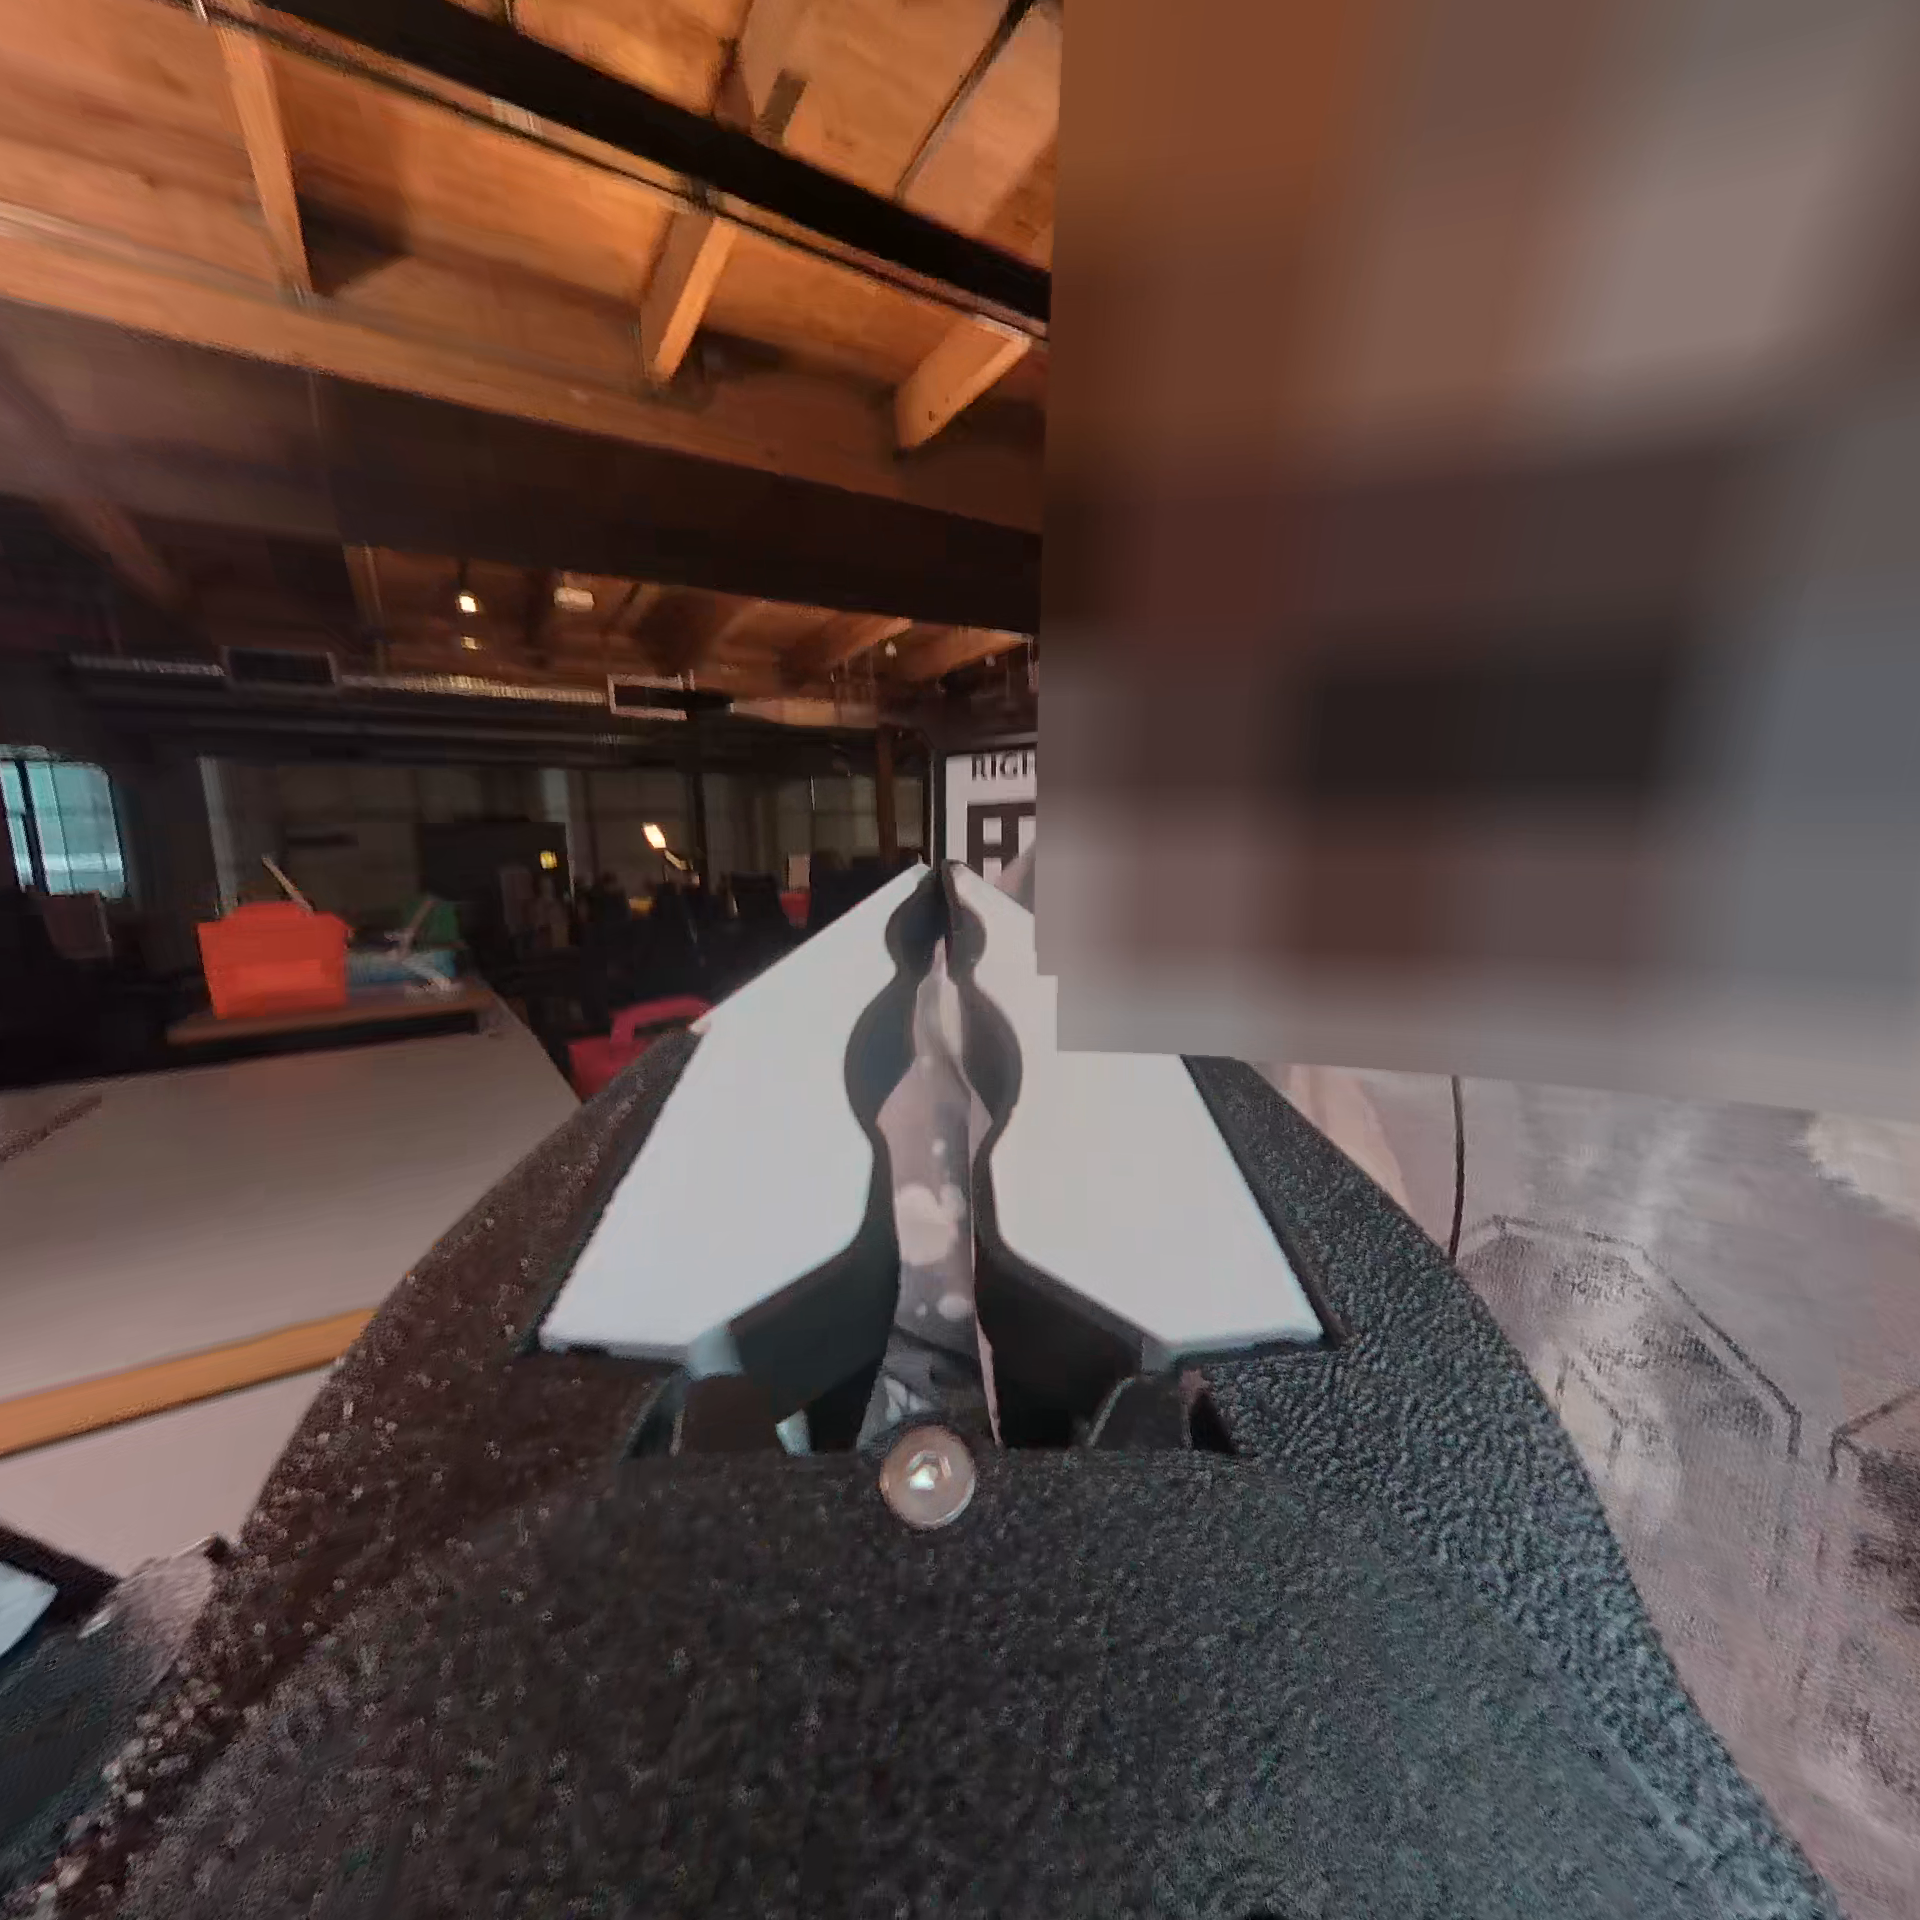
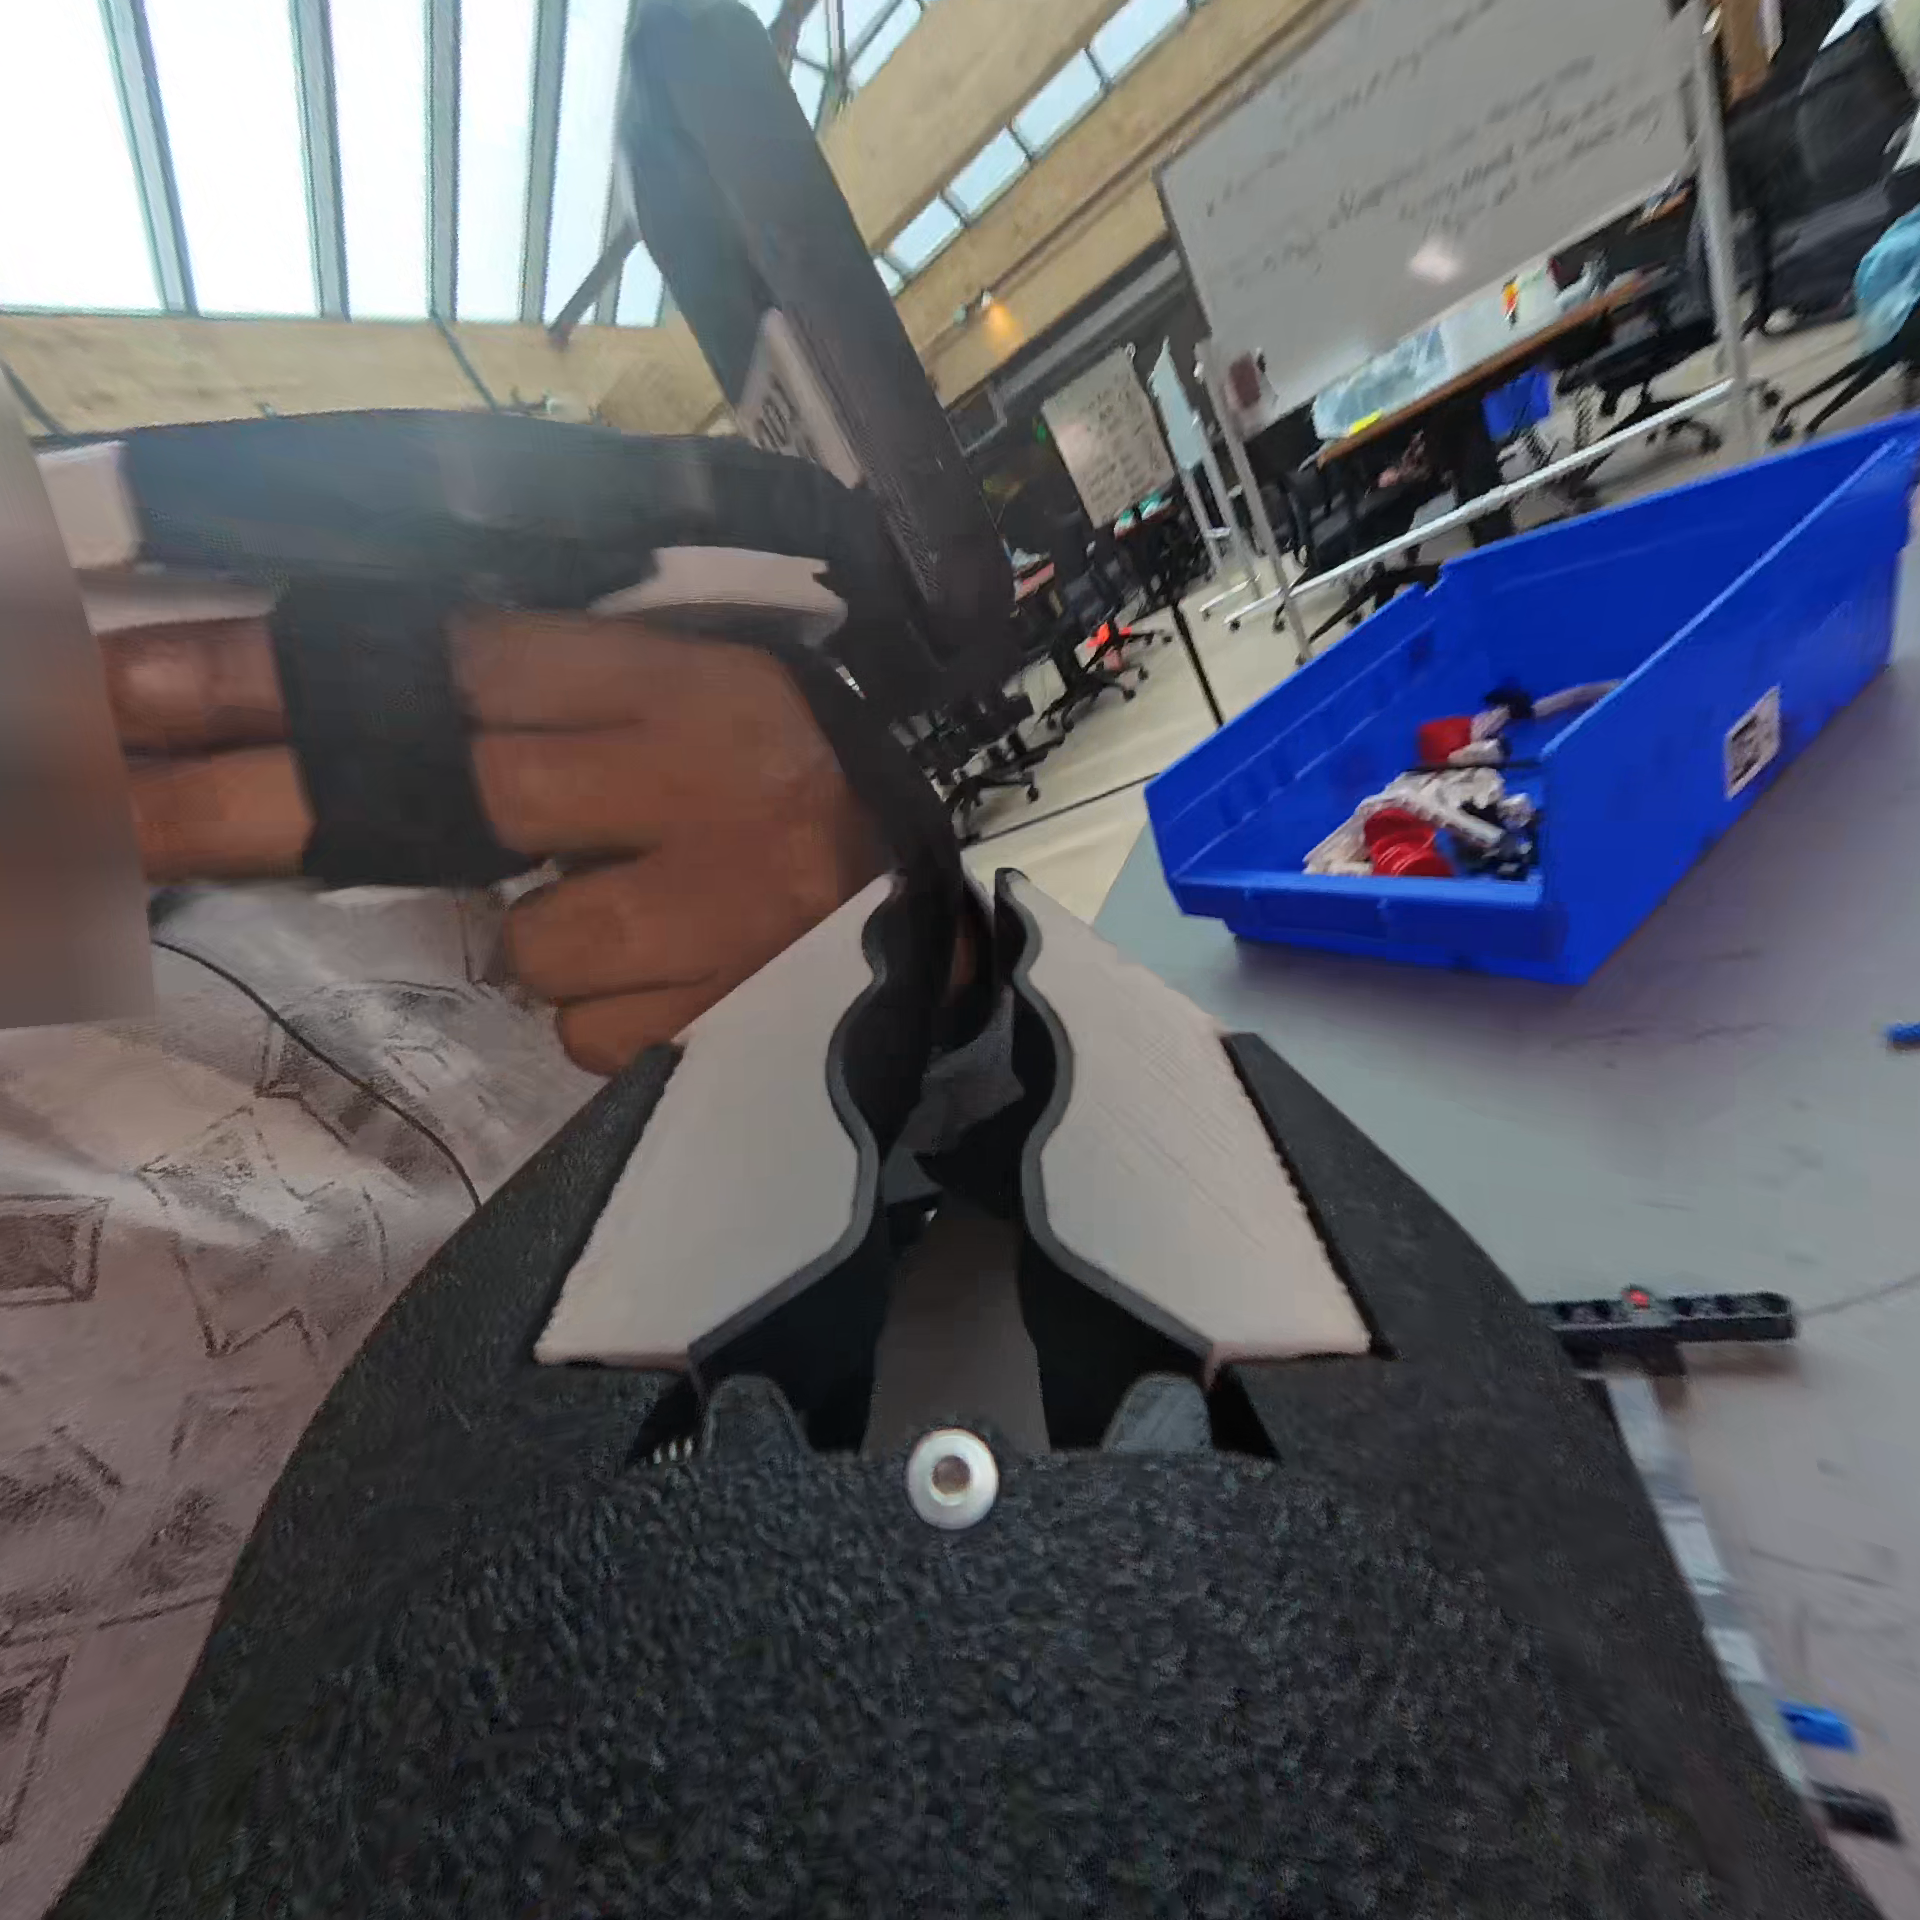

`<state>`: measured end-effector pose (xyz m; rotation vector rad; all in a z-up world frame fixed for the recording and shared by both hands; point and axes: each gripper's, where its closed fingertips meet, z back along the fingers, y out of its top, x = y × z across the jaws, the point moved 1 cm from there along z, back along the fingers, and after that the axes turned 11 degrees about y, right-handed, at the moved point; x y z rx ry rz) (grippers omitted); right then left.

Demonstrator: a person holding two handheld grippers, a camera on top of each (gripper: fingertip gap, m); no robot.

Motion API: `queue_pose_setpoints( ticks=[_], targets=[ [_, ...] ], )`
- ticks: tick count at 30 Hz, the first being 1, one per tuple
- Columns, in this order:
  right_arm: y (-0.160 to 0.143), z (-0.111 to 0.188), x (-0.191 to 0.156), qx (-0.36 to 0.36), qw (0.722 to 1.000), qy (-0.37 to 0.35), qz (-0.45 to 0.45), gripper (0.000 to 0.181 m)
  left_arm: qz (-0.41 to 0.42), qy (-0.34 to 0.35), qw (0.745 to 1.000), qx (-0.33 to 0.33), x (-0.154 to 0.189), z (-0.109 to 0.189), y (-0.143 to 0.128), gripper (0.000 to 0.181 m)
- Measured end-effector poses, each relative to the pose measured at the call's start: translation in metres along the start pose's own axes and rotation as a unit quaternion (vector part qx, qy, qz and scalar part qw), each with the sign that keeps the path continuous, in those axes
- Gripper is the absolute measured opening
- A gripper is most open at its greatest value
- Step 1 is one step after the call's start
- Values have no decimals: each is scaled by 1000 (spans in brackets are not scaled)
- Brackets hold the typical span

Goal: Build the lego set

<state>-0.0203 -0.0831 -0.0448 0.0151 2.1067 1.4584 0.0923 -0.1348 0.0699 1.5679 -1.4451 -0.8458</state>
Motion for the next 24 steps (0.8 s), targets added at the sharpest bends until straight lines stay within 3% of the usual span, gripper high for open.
queue_pose_setpoints(
  ticks=[1,2,4,6,8,10,14,16,19,24],
  targets=[
    [12,10,0,8,999,-26,29,19,-5,12,1000,28,-5,7,17,3],
    [24,21,0,8,996,-57,70,28,-1,66,997,48,-22,17,33,4],
    [48,56,4,9,975,-160,154,34,-52,250,966,38,-74,54,44,15],
    [68,92,5,-6,939,-261,225,41,-120,441,889,-16,-126,115,34,28],
    [83,129,6,-1,894,-355,273,41,-134,579,800,-84,-163,183,8,40],
    [89,161,7,30,864,-414,286,37,-139,662,726,-121,-182,238,-18,40],
    [61,215,26,25,809,-514,284,32,-170,735,644,-128,-194,293,-43,42],
    [47,234,37,17,793,-543,276,32,-180,746,628,-130,-198,301,-41,53],
    [43,247,45,45,795,-548,255,31,-158,753,622,-144,-205,308,-50,76],
    [32,259,56,30,776,-574,259,29,-183,740,623,-176,-195,302,-58,58]
  ],
)
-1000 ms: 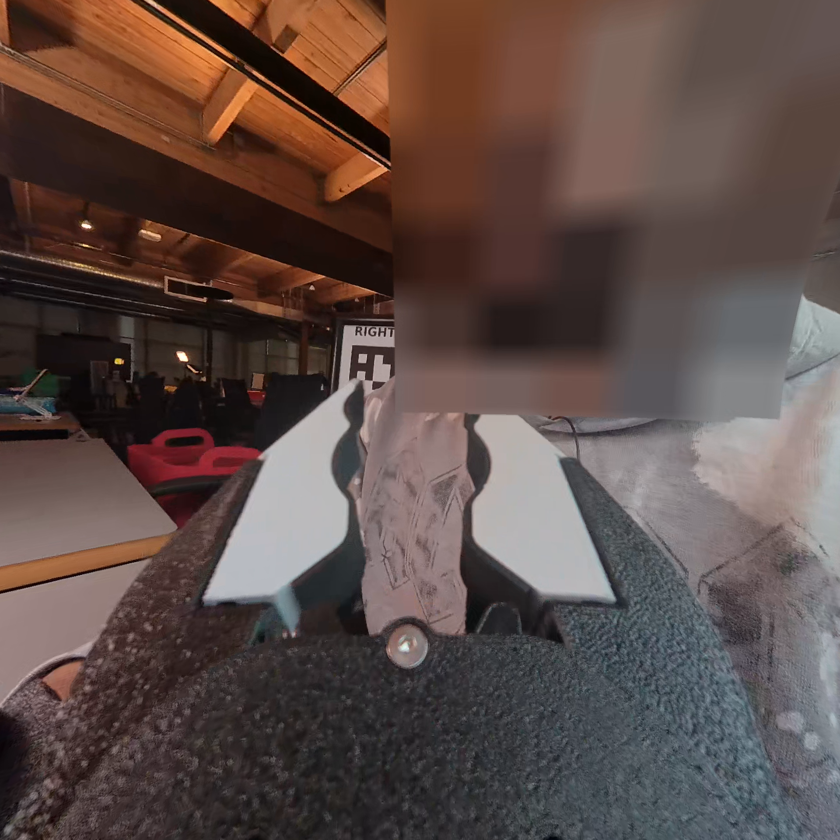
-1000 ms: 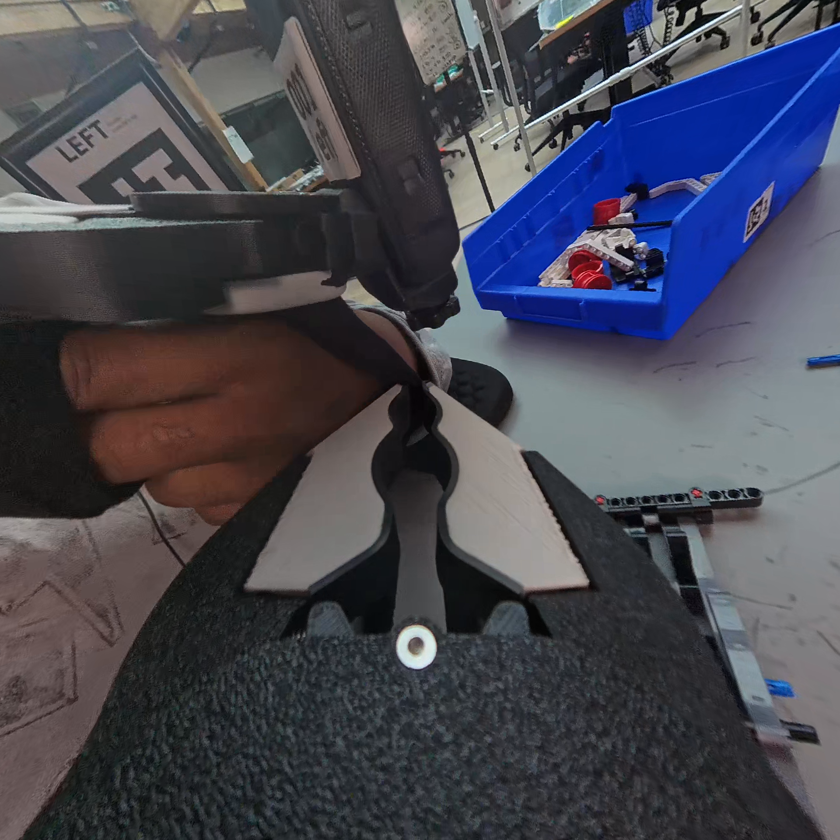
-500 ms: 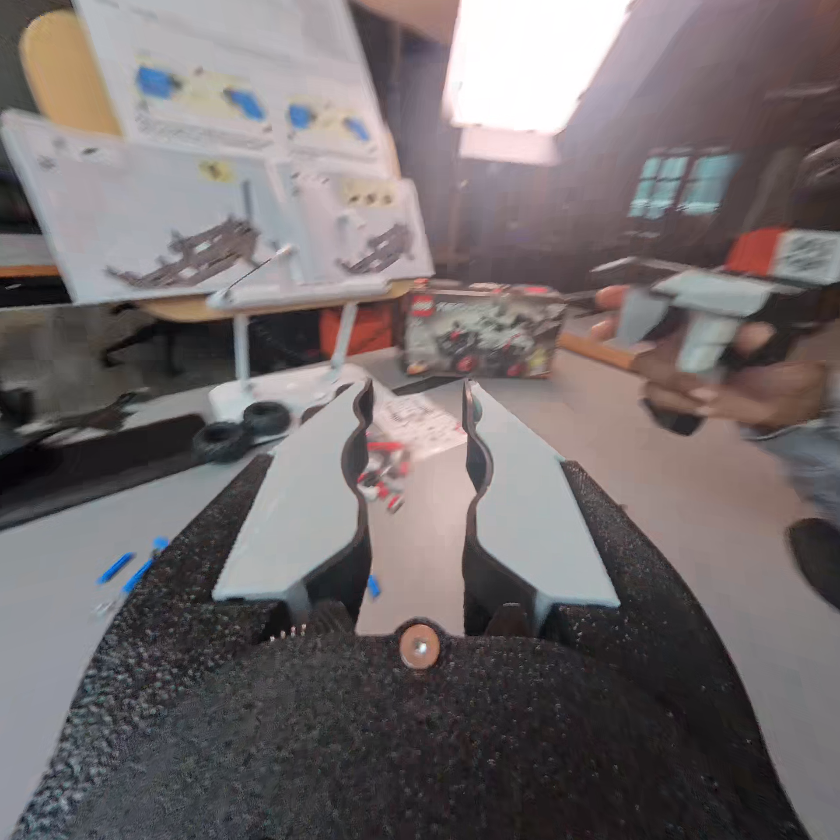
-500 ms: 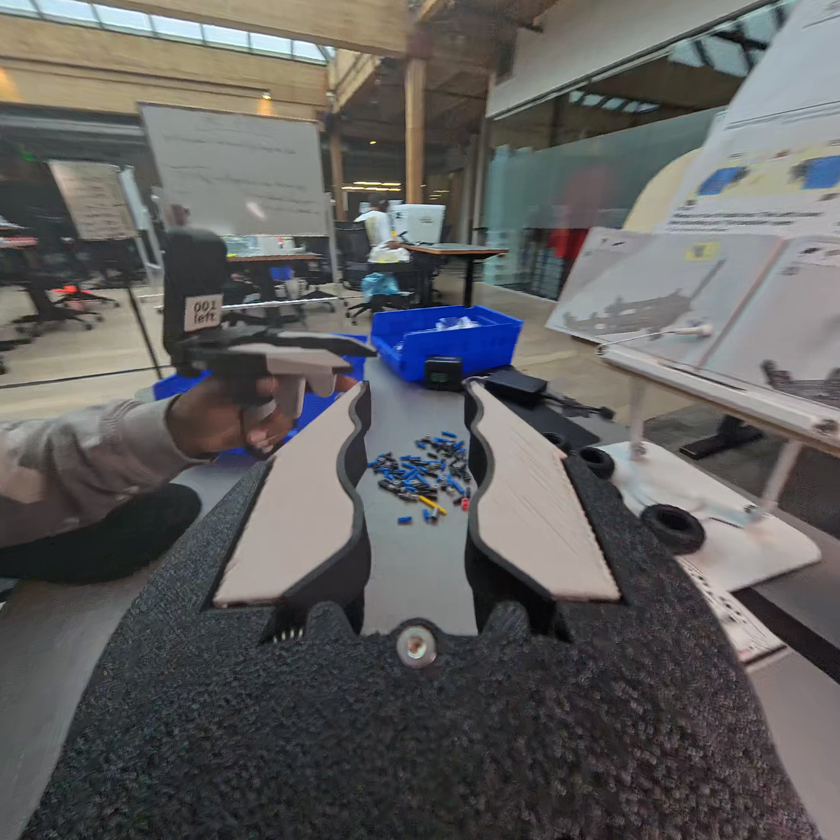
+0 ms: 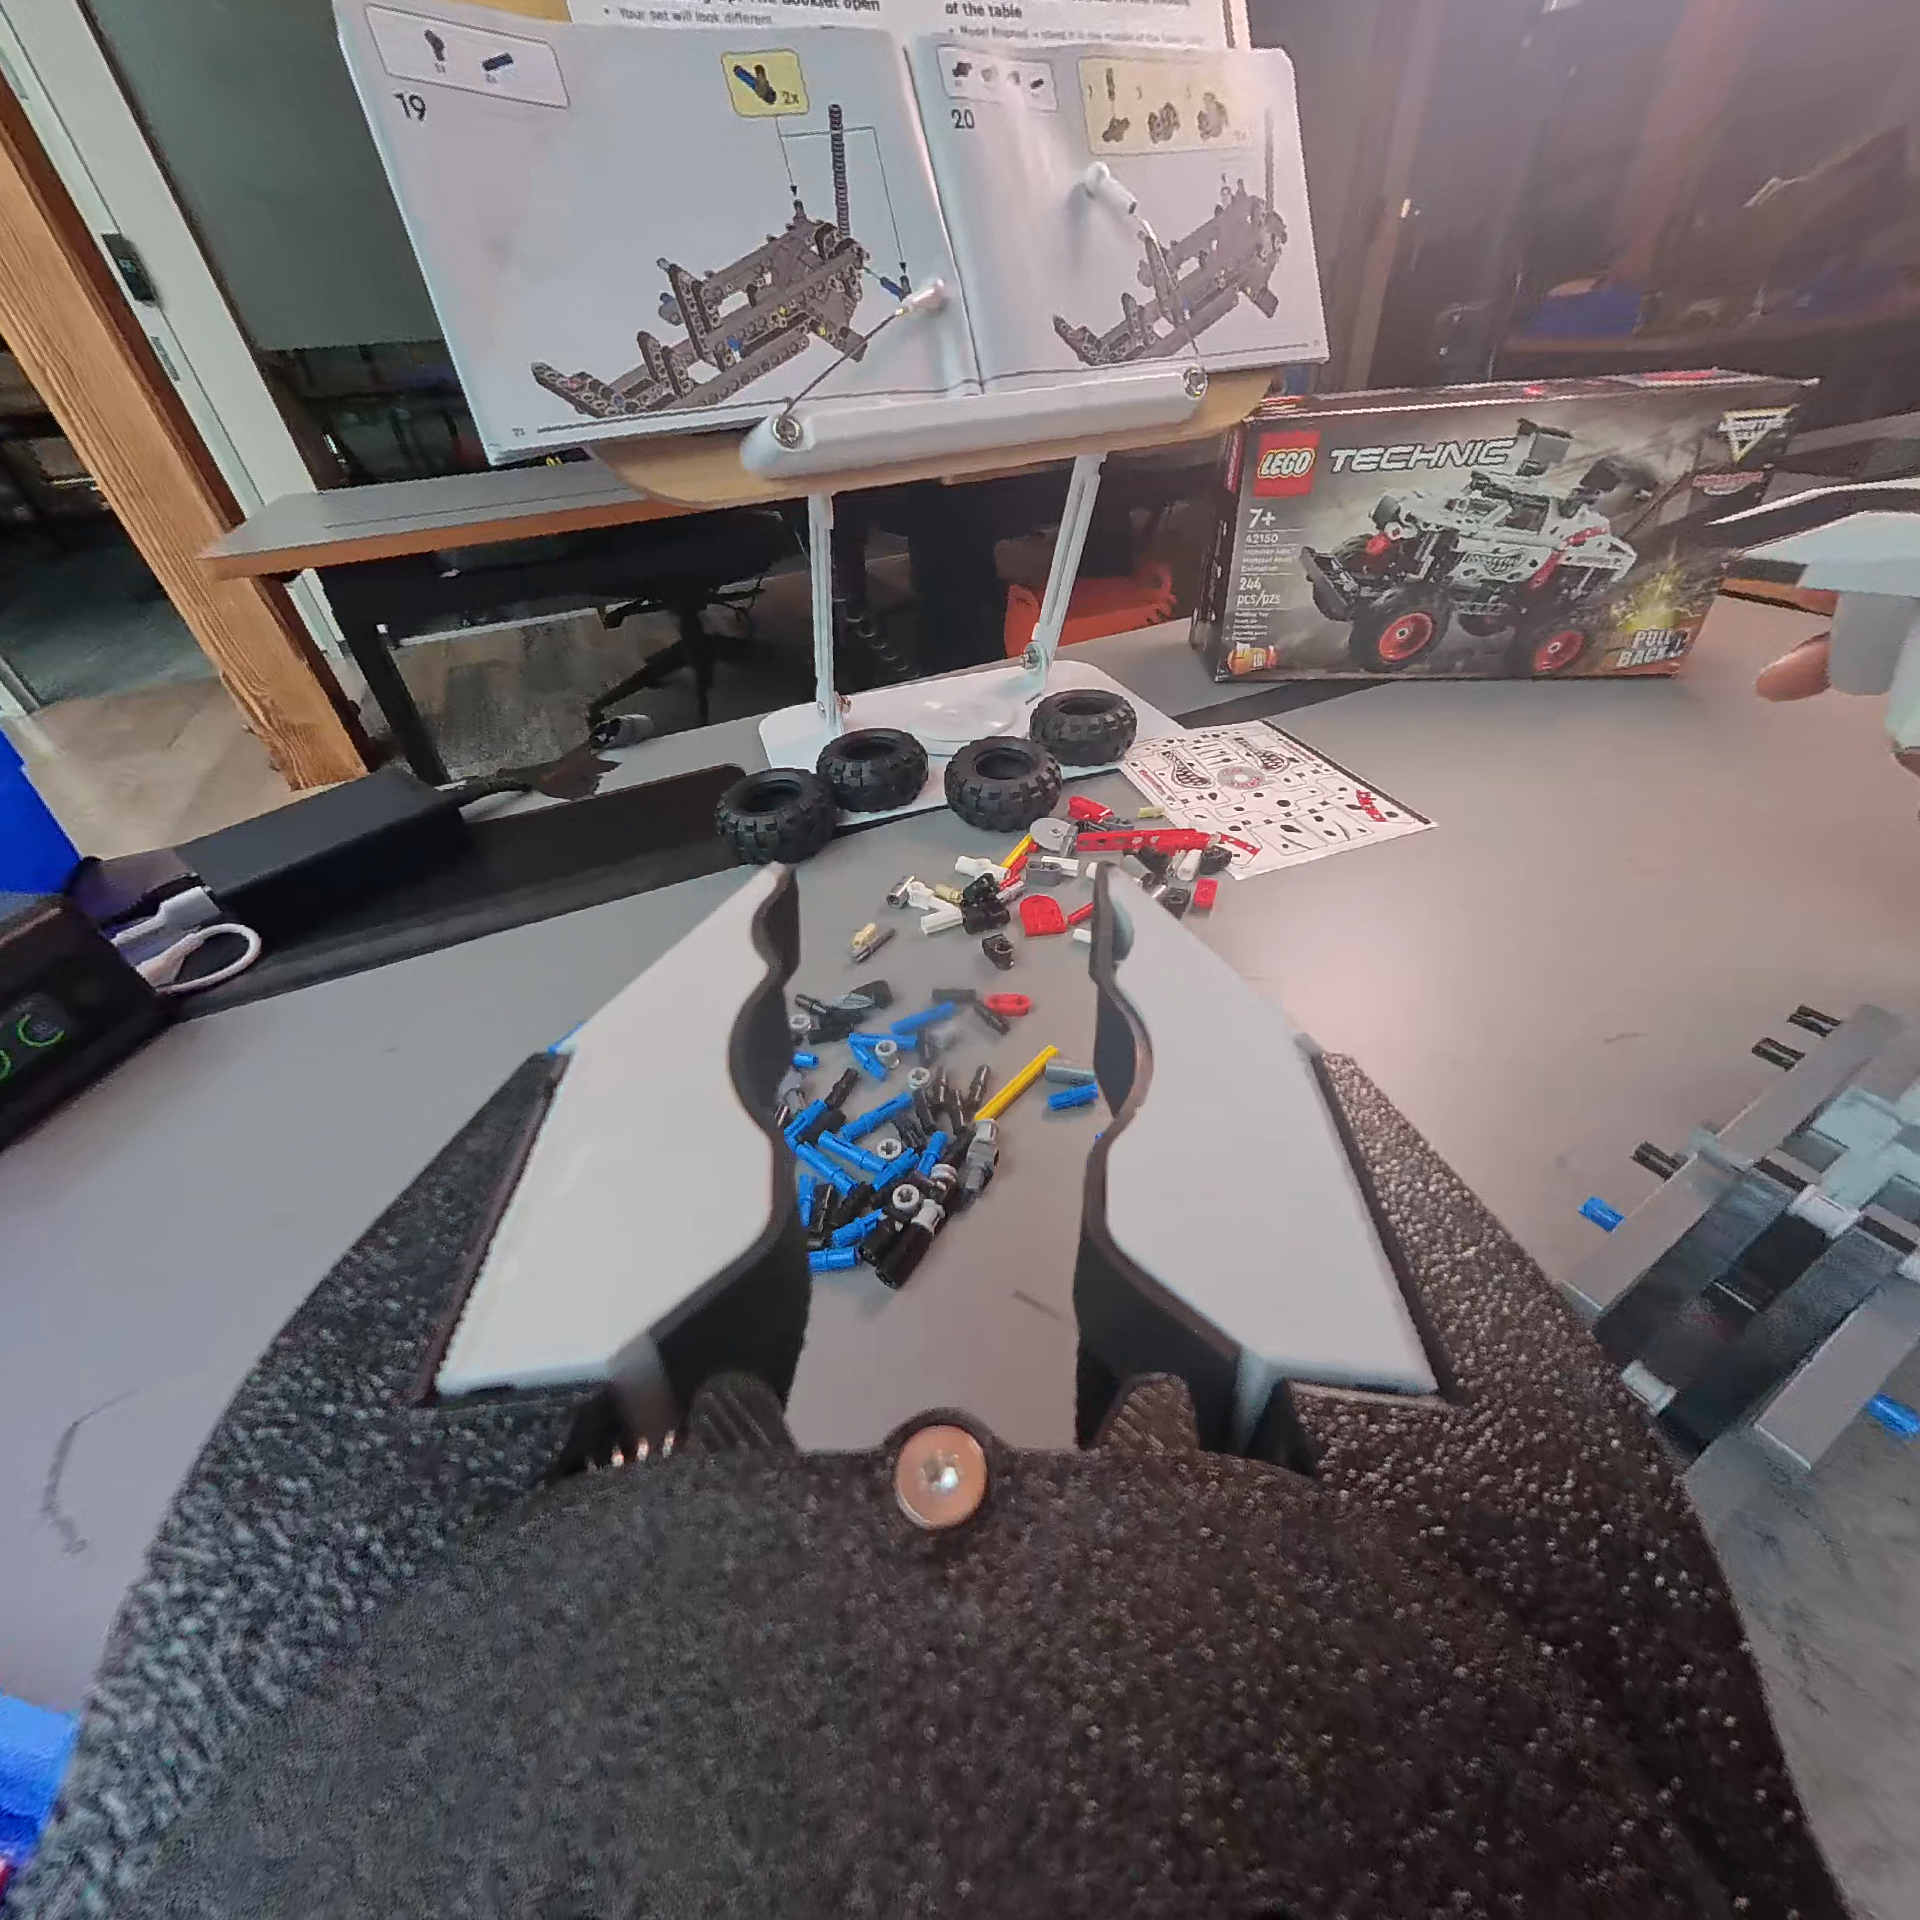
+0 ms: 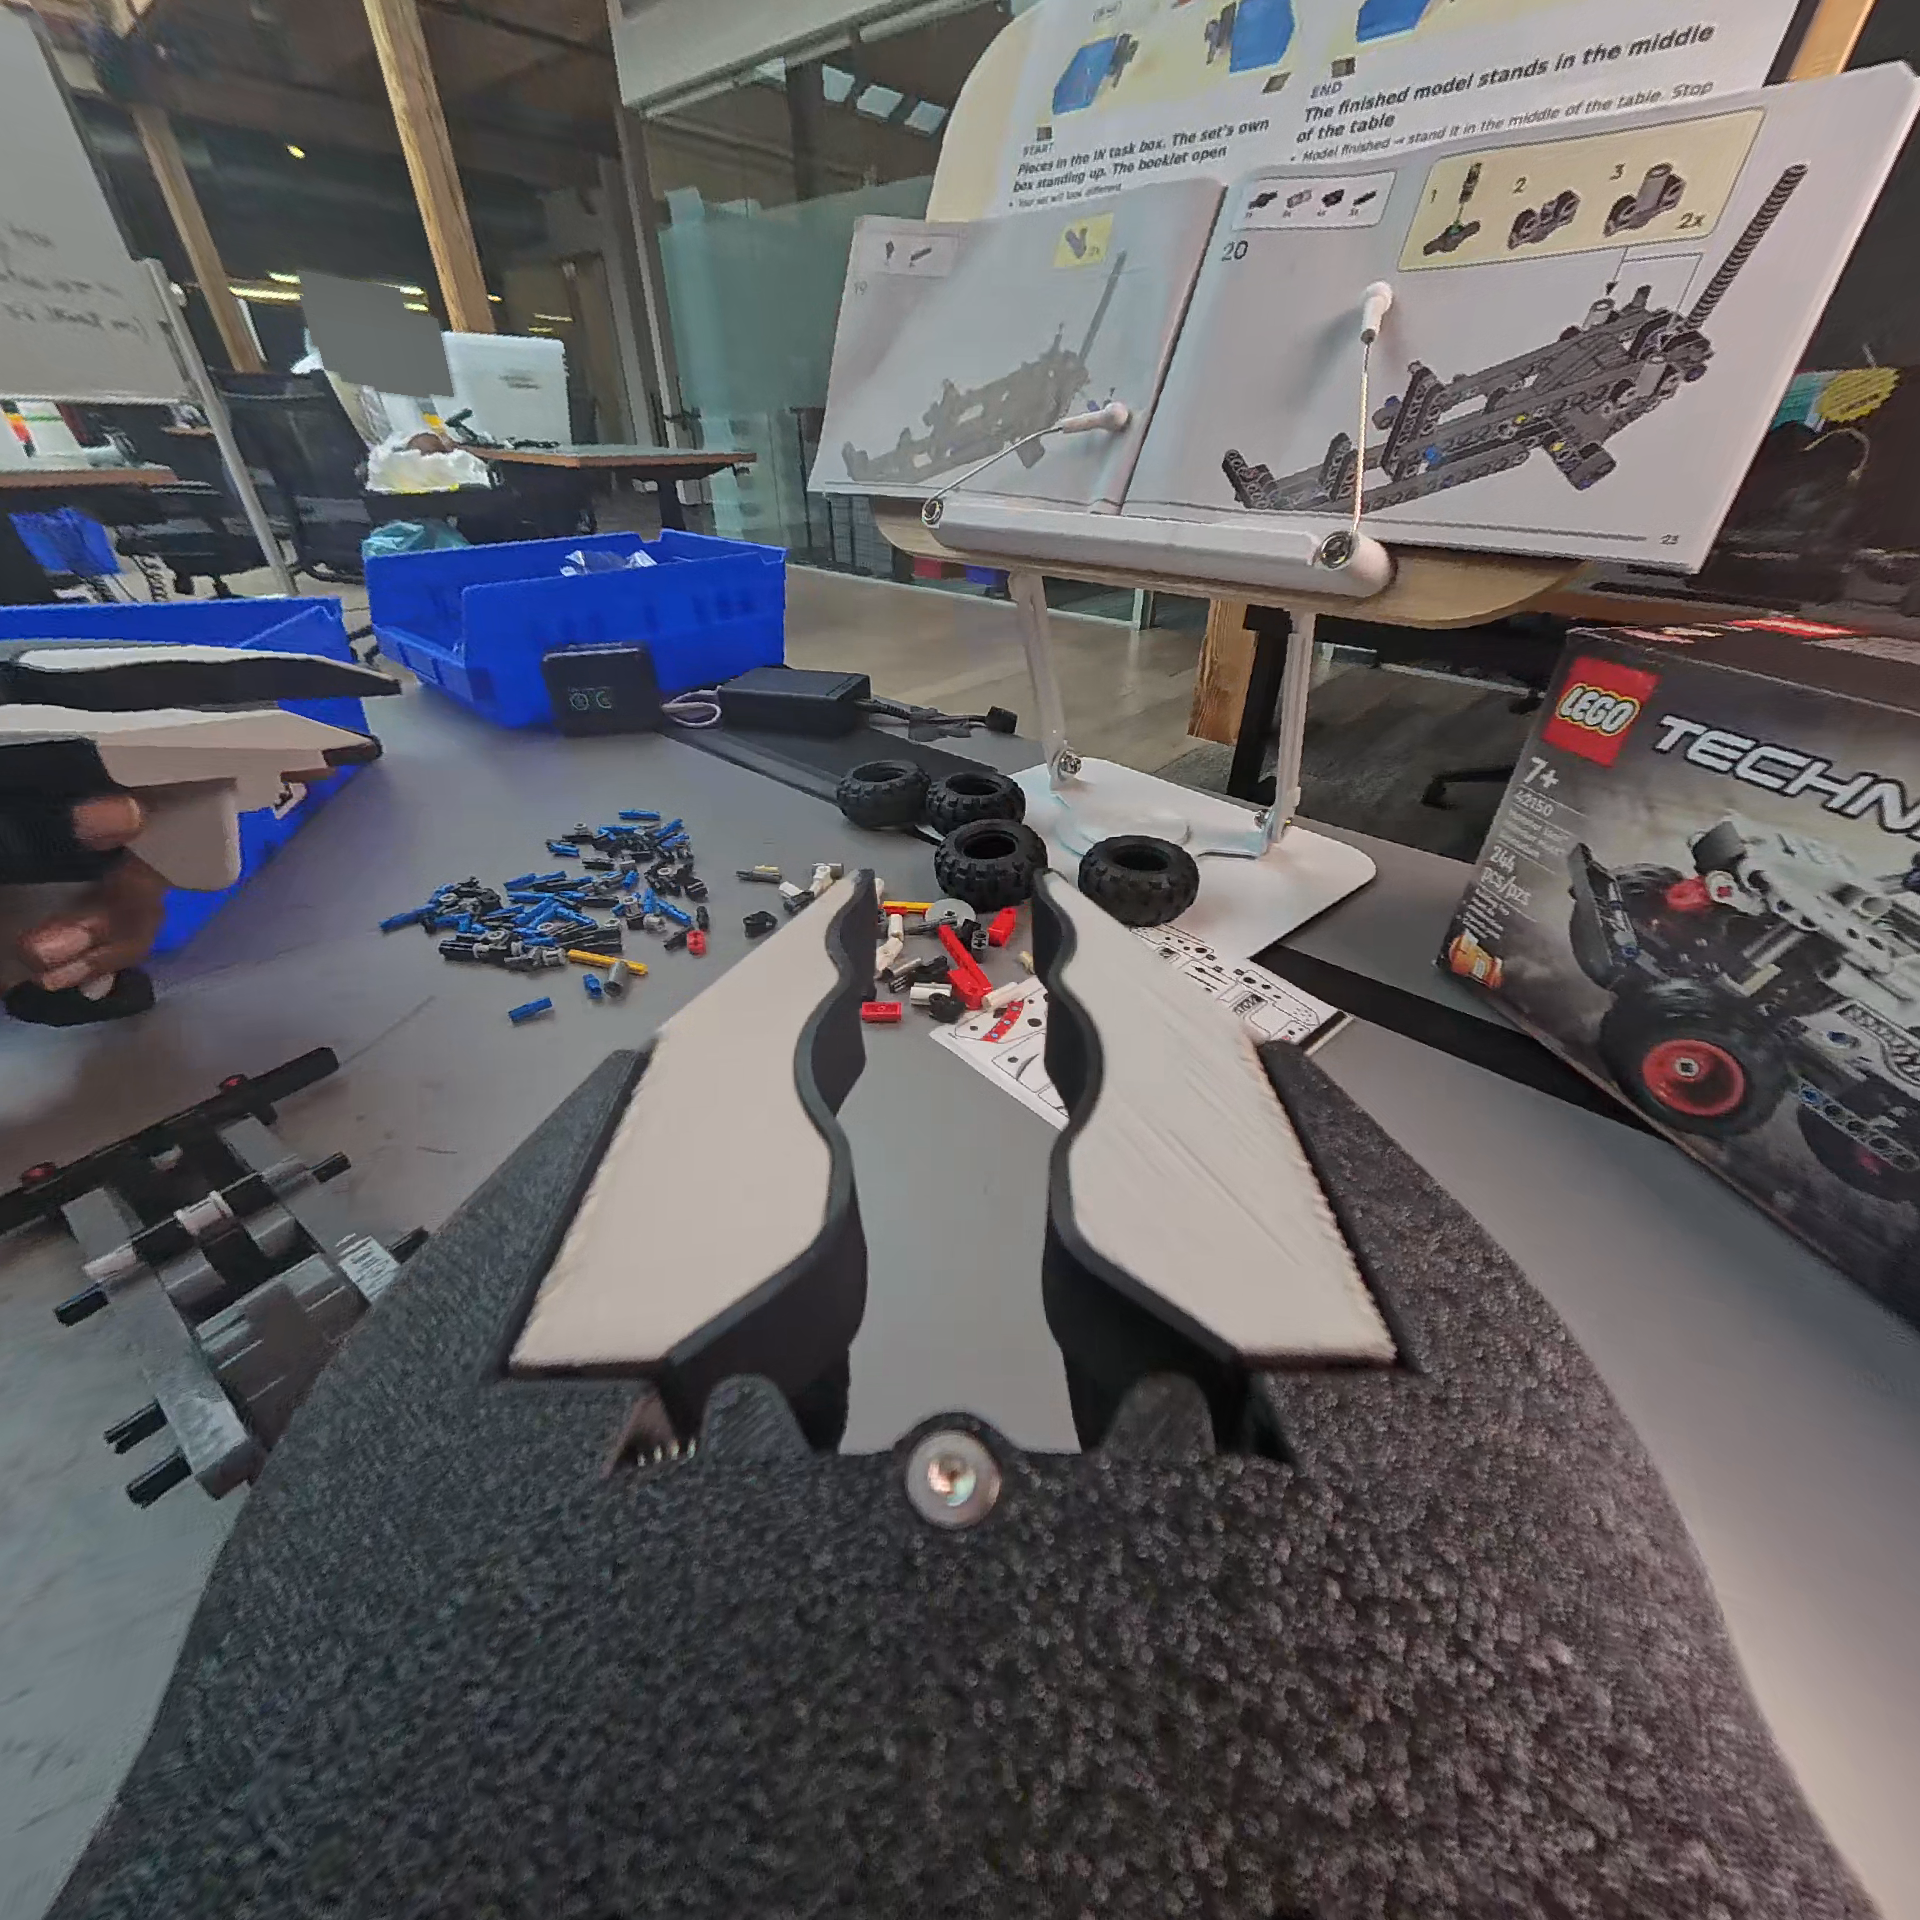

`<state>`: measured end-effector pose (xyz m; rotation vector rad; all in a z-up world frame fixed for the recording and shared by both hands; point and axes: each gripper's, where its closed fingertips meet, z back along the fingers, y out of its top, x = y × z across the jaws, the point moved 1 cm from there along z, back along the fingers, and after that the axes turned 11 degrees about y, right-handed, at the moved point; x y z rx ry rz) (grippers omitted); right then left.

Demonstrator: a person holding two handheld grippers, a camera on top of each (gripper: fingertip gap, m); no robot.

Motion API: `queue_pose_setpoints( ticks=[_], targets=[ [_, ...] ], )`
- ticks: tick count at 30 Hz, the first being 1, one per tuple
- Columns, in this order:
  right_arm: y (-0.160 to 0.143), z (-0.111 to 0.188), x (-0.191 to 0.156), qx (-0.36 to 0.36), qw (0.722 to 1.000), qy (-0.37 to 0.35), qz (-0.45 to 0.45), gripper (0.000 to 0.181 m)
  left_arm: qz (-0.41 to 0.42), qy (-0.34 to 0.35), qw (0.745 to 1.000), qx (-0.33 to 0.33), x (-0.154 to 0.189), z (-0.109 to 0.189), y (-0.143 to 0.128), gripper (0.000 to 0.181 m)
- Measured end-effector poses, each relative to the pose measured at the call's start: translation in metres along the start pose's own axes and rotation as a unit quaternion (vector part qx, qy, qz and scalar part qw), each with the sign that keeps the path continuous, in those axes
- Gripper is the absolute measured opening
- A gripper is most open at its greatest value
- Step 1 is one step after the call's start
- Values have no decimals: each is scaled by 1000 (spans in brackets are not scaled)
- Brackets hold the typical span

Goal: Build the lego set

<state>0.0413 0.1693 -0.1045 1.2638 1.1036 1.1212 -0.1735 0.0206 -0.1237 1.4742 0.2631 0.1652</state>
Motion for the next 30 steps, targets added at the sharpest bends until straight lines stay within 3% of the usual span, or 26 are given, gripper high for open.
queue_pose_setpoints(
  ticks=[4,9,16,30],
  targets=[
    [-1,1,2,-4,1000,-17,25,32,17,-15,1000,9,-1,5,3,31],
    [0,3,5,-10,996,-43,82,38,28,-20,999,11,-5,7,5,20],
    [-3,0,2,-2,997,-41,70,39,-10,-25,1000,12,5,7,4,20],
    [-10,-8,-11,-8,999,-18,45,33,19,-51,998,10,12,10,8,20]
  ],
)
